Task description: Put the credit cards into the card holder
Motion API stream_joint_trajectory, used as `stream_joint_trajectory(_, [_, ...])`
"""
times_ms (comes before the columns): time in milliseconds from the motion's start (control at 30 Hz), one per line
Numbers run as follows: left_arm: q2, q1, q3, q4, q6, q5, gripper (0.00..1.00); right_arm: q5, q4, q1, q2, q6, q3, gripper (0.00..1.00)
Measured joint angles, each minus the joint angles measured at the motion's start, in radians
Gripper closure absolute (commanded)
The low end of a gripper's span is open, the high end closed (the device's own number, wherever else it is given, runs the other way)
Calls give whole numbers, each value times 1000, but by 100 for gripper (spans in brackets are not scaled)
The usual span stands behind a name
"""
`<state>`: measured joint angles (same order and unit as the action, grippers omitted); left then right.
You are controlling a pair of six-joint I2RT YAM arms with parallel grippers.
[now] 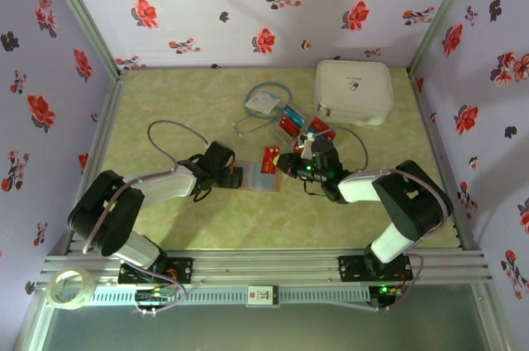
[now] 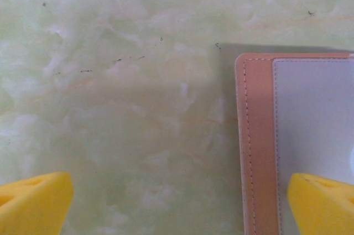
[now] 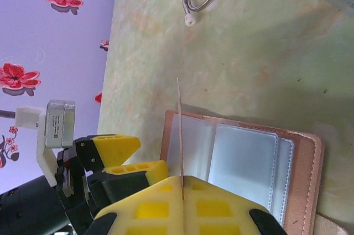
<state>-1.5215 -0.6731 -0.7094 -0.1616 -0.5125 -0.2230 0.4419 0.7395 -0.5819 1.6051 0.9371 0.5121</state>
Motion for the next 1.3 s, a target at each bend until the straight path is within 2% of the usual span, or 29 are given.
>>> stream_joint_trajectory(500, [0, -20, 30, 5, -5, -45, 0, -69, -11, -94, 61, 2, 24, 100])
stream_joint_trajectory(1300, [-5, -37, 30, 4, -29, -66, 0, -80, 109, -112, 179, 40, 37, 100])
